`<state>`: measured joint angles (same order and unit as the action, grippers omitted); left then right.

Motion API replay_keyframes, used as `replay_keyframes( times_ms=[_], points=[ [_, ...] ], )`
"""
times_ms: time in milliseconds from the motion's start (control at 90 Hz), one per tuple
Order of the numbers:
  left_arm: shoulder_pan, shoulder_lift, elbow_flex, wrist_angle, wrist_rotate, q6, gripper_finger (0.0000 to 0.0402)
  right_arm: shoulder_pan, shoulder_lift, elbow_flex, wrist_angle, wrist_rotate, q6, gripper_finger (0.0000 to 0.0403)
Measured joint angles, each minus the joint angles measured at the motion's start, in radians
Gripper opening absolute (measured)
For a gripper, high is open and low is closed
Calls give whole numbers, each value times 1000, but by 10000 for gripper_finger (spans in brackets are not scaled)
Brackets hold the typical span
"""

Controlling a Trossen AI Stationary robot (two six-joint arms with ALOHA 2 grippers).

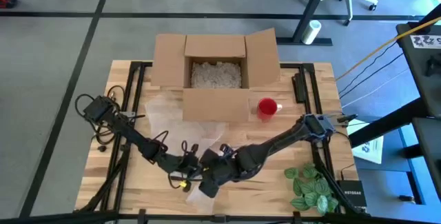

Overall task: Wrap mug
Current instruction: Wrap the yellow mug using the bubble wrap

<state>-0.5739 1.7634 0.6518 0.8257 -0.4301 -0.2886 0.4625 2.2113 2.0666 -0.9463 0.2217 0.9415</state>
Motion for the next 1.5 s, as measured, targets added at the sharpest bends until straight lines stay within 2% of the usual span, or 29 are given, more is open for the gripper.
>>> replay_keyframes(
  times_ms=[256,422,578,822,922,1244,1333,1500],
  points=[
    [-8,2,-2,32,-3,16,0,-5,1,-140,-3,-58,73,0],
    [-52,-25,-3,21,-4,-8,0,-27,-5,-233,120,-138,74,0],
    [-96,-53,-2,-148,-4,-120,0,-46,-11,-315,237,-188,75,0],
    [-146,-54,-2,-402,-21,-313,0,-59,-8,-320,246,-204,75,0],
    [-147,-39,-2,-352,-16,-303,0,-65,-7,-315,255,-203,72,0],
    [-124,42,-2,-92,127,-241,0,-77,-6,-315,268,-198,72,0],
    [-121,48,-2,2,121,-163,0,-78,-6,-315,275,-196,72,0],
    [-95,48,-1,80,39,-58,0,-77,-5,-316,283,-190,73,0]
  ],
)
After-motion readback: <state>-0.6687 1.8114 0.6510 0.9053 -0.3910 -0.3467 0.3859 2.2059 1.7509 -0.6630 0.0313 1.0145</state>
